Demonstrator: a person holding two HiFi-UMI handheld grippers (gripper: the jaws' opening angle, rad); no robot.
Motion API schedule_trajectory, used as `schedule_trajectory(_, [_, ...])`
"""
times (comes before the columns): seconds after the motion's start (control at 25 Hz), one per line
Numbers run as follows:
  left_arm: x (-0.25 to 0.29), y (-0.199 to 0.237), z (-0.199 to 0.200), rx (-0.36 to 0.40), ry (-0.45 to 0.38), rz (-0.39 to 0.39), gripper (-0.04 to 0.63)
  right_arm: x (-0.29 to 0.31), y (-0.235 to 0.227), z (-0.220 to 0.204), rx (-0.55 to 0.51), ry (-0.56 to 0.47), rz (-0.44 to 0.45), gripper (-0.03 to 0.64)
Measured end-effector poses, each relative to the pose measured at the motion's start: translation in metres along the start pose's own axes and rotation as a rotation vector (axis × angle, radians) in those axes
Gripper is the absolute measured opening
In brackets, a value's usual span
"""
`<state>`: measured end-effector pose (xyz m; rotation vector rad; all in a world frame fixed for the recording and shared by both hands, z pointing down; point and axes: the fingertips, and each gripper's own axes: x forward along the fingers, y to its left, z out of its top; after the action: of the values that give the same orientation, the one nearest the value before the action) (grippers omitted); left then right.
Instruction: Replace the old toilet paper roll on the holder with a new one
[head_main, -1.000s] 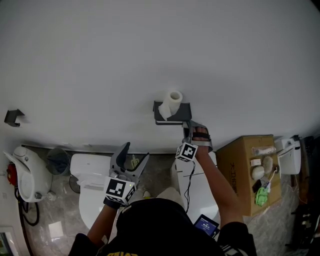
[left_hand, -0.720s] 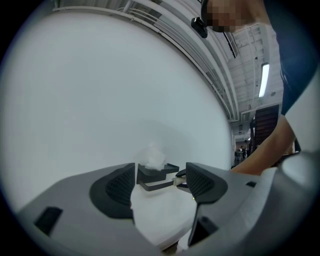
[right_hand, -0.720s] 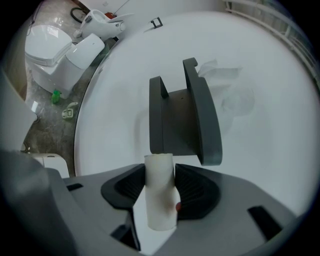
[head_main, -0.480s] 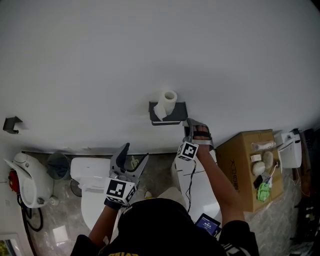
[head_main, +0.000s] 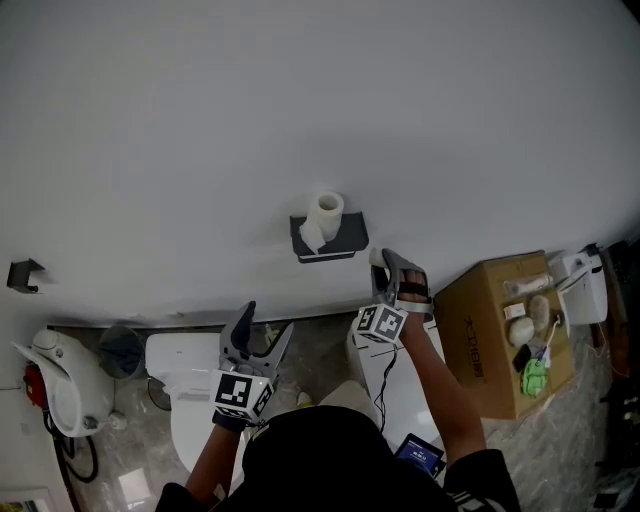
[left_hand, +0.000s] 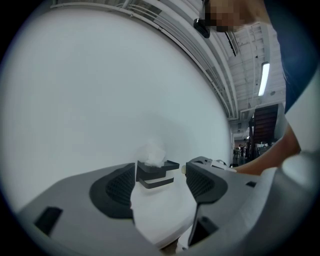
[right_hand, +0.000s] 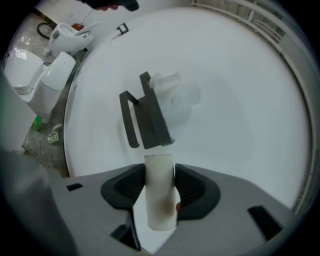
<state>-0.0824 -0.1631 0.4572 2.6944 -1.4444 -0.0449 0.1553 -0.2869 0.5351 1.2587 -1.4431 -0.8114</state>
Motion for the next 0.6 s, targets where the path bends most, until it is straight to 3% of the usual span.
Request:
schedule_trajectory(0.12, [0.002,0.000,0.001,-0.004,-0.002,0.002,0.327,-0.013,-0.016,0.002,0.082,-0.008,-0.023,0.186])
schedule_trajectory(0.36, [0.013,-0.006,0.004,0.005,-0.004,-0.018,0.327,-0.034,-0.067,0.011,0.419,-0.050,-0.056,0.186])
schedule_trajectory(0.6, [0.022,-0.010,0.011,0.024,-0.014,-0.038,0.327,-0.051,-0.101,0.019,0.751,-0.132,0.017,0.186])
